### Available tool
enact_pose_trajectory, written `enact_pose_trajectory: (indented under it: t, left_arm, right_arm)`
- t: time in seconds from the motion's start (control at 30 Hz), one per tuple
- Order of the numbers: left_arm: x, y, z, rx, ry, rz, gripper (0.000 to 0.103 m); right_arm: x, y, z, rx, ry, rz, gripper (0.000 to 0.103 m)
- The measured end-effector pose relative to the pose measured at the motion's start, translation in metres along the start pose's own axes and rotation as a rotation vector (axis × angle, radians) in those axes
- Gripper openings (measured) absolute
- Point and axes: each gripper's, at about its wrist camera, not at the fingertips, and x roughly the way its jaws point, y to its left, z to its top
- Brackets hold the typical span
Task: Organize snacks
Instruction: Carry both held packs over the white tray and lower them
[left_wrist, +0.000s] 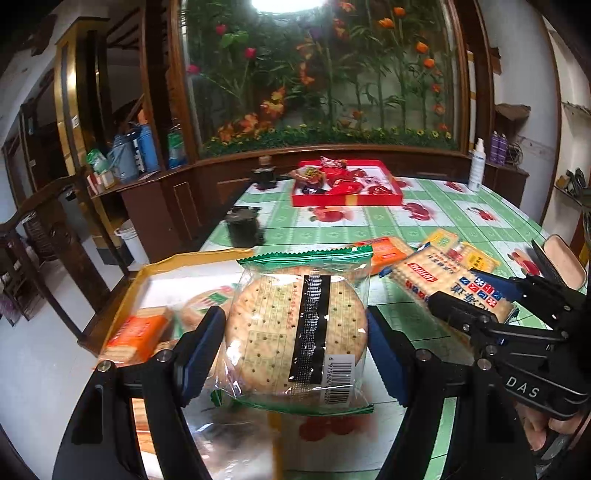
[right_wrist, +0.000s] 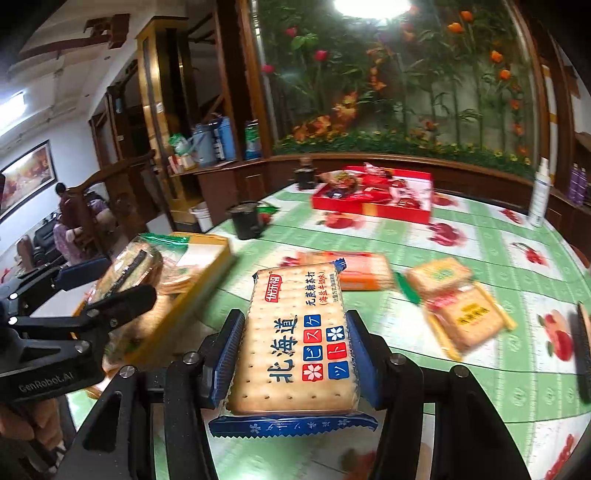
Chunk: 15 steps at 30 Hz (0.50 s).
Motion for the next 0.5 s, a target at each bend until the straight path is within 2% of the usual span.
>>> enact_pose_trajectory:
  t: [0.23,0.5]
  left_arm:
    - [-0.004,0.051,-0.011,-0.087,0.007,0.045,0.075]
    - [-0.003,0.104,-0.034,-0.175,0.045,0.105,0.075]
  right_arm:
    - [0.021,0.055,0.020,-0.055,0.024,0.085,0.059]
    - [0.066,0.110,0.039,-0.101,0.085,0.163,0.059]
